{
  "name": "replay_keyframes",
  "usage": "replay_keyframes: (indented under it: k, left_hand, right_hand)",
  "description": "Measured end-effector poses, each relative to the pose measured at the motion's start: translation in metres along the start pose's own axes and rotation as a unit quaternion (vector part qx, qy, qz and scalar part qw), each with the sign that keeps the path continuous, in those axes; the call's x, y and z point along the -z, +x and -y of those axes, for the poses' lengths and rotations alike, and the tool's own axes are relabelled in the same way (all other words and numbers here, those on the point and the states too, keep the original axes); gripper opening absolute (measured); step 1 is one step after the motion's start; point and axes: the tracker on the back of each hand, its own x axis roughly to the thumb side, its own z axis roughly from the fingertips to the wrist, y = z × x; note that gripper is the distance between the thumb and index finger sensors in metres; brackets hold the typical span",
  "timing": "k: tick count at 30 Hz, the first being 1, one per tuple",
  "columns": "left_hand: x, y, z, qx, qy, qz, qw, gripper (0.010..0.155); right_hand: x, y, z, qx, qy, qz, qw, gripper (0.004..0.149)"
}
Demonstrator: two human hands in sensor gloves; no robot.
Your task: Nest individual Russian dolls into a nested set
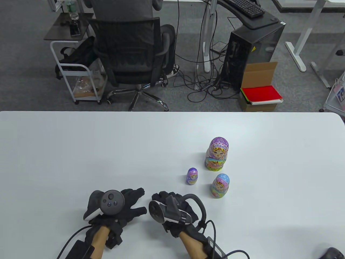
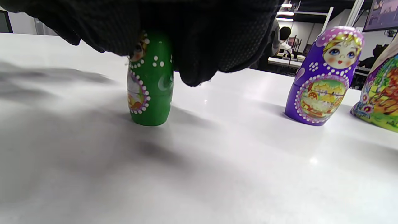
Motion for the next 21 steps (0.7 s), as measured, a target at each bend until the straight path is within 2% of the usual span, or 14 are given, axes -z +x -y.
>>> replay_keyframes:
  k: [2, 4, 7, 10, 12, 14, 17, 21]
  left_hand:
    - [0.0, 0.002, 0.001, 0.005, -0.002, 0.003, 1.0, 0.08]
    - [-0.001, 0.004, 0.0, 0.008, 0.002, 0.005, 1.0, 0.08]
    - [-0.001, 0.004, -0.002, 0.01, 0.014, 0.003, 1.0, 0.08]
    - [-0.002, 0.003, -0.003, 0.01, 0.017, -0.001, 1.0, 0.081]
    - [-0.002, 0.003, -0.003, 0.01, 0.018, -0.003, 1.0, 0.081]
    - [-0.001, 0.004, -0.003, 0.009, 0.016, -0.004, 1.0, 0.081]
    - [-0.001, 0.004, -0.002, 0.007, 0.013, -0.003, 1.0, 0.081]
    - [-0.001, 0.004, -0.002, 0.002, 0.016, -0.003, 1.0, 0.08]
  right_hand:
    - [-0.003, -0.003, 0.001, 0.012, 0.002, 0.001, 1.0, 0.051]
    - [-0.009, -0.013, 0.008, 0.024, -0.025, -0.013, 0.999, 0.055]
    - [-0.018, -0.04, 0.027, 0.051, -0.097, -0.084, 0.99, 0.06]
    - [-0.019, -0.068, 0.041, 0.053, -0.131, -0.15, 0.979, 0.061]
    - [-0.015, -0.079, 0.044, 0.043, -0.119, -0.178, 0.976, 0.063]
    - [-0.005, -0.088, 0.043, 0.03, -0.08, -0.193, 0.977, 0.063]
    - [0.015, -0.092, 0.03, 0.002, -0.019, -0.206, 0.978, 0.065]
    - [0.031, -0.09, 0.016, -0.03, 0.014, -0.215, 0.976, 0.066]
